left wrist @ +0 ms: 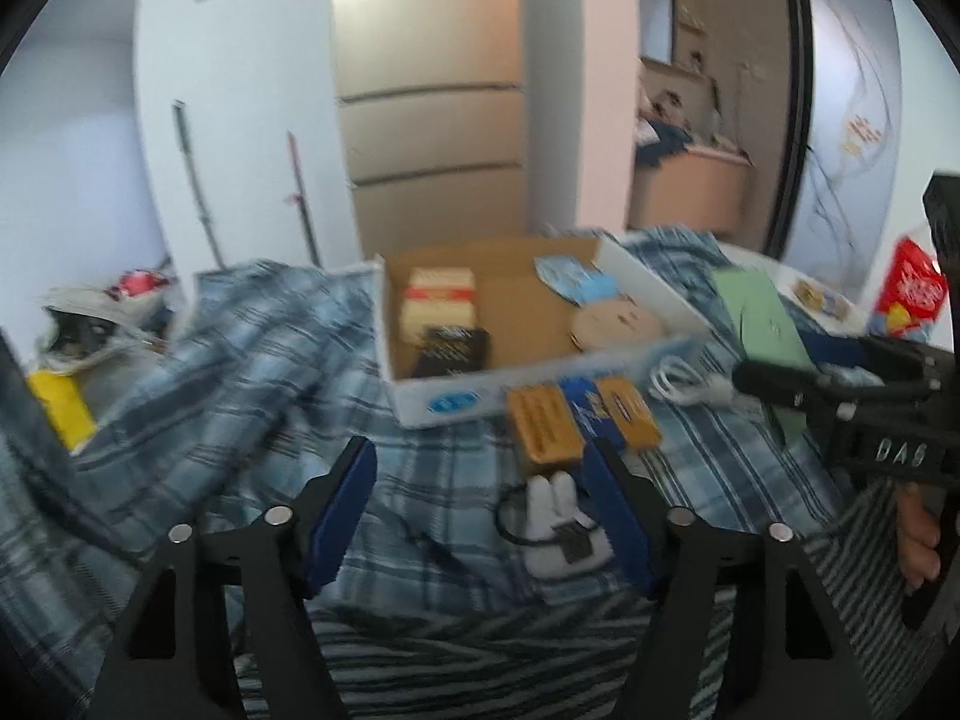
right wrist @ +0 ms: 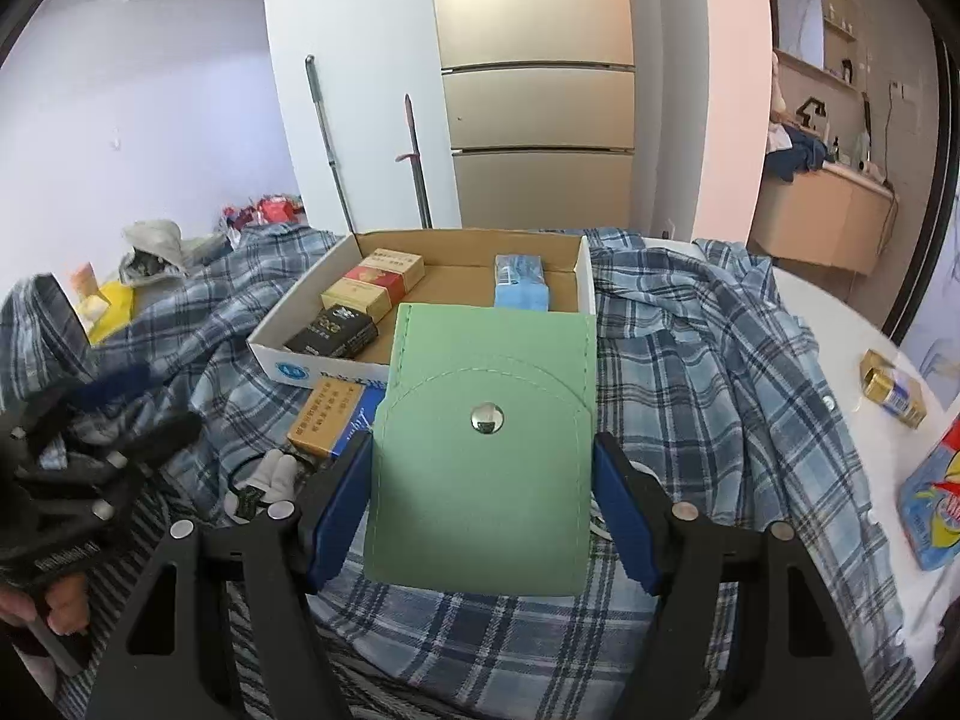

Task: Organize soft objects
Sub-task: 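Lower the left gripper onto the white rabbit item and grasp it while the right holds the pouch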

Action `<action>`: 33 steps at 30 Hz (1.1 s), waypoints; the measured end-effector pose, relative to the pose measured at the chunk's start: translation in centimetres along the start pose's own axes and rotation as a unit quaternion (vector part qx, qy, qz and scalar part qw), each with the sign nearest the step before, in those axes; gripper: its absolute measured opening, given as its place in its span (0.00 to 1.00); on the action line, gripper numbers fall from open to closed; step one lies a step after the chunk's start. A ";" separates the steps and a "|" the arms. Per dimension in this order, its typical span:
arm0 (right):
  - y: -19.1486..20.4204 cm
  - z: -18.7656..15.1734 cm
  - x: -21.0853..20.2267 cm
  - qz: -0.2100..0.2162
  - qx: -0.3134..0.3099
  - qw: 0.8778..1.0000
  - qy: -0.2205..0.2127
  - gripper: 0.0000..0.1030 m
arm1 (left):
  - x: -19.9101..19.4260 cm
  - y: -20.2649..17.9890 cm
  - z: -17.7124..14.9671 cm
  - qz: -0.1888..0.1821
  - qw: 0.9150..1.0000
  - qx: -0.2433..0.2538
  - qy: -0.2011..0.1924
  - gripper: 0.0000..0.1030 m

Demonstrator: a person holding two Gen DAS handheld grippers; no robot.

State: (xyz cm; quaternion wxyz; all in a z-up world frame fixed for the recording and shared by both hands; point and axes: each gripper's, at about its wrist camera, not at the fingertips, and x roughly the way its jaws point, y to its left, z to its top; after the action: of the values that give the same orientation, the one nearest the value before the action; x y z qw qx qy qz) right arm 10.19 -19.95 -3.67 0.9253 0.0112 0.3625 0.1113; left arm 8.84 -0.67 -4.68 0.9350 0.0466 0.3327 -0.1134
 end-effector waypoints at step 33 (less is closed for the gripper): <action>1.5 -1.0 -0.7 -0.004 -0.043 0.999 -0.027 0.68 | 4.0 -2.7 -1.3 -0.064 0.990 0.061 0.112 0.35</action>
State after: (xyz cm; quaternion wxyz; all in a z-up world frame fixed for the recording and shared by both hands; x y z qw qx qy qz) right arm 8.74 -18.67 -3.82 0.9348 -0.0273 0.3323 0.1226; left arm 10.35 -3.75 -8.26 0.8782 0.0948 0.4298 -0.1874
